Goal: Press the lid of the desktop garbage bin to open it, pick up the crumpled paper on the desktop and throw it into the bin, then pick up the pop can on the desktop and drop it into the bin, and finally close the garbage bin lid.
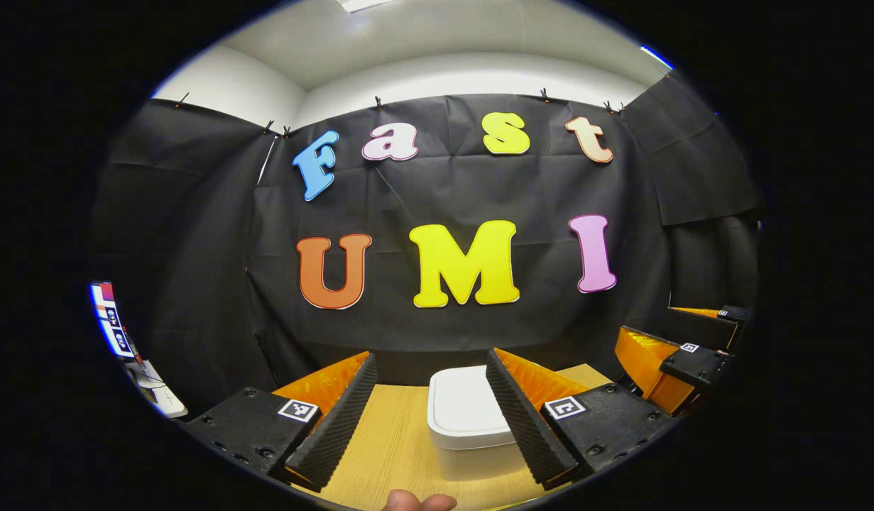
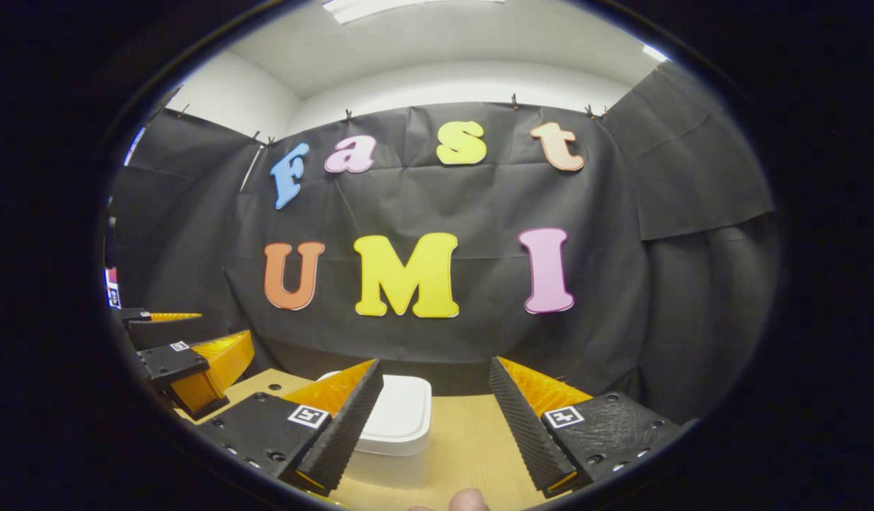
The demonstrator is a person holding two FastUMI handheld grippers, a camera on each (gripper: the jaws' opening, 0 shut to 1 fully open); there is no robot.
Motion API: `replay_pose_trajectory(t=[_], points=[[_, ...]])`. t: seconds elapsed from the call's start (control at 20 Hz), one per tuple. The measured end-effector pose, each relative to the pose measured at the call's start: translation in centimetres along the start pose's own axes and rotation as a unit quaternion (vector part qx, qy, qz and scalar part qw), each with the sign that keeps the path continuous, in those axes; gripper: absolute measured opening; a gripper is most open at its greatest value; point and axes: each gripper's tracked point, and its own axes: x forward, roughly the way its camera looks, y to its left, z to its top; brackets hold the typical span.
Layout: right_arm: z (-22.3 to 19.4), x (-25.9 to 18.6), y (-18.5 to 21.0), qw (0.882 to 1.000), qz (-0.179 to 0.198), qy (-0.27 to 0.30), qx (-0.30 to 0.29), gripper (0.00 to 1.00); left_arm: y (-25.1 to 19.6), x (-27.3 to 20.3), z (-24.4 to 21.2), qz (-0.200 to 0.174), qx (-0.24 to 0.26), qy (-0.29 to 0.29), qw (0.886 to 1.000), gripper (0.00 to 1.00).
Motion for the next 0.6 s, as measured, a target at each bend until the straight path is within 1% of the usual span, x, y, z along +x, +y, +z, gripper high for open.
replay_pose_trajectory(t=[0.1, 0.55, 0.6], points=[[-0.03, -0.11, 0.05, 1.000, 0.002, 0.000, -0.001, 0.94, -0.01, -0.11, -0.01, 0.001, -0.001, 0.001, 1.000, 0.99], [-0.20, -0.25, -0.05, 1.000, 0.003, 0.000, -0.001, 0.95, -0.16, -0.38, 0.09, 0.005, 0.000, 0.000, 1.000, 0.99], [-0.23, -0.24, -0.04, 1.000, 0.004, 0.001, 0.000, 0.94, -0.16, -0.35, 0.12, 0.005, 0.000, 0.000, 1.000, 1.00]])
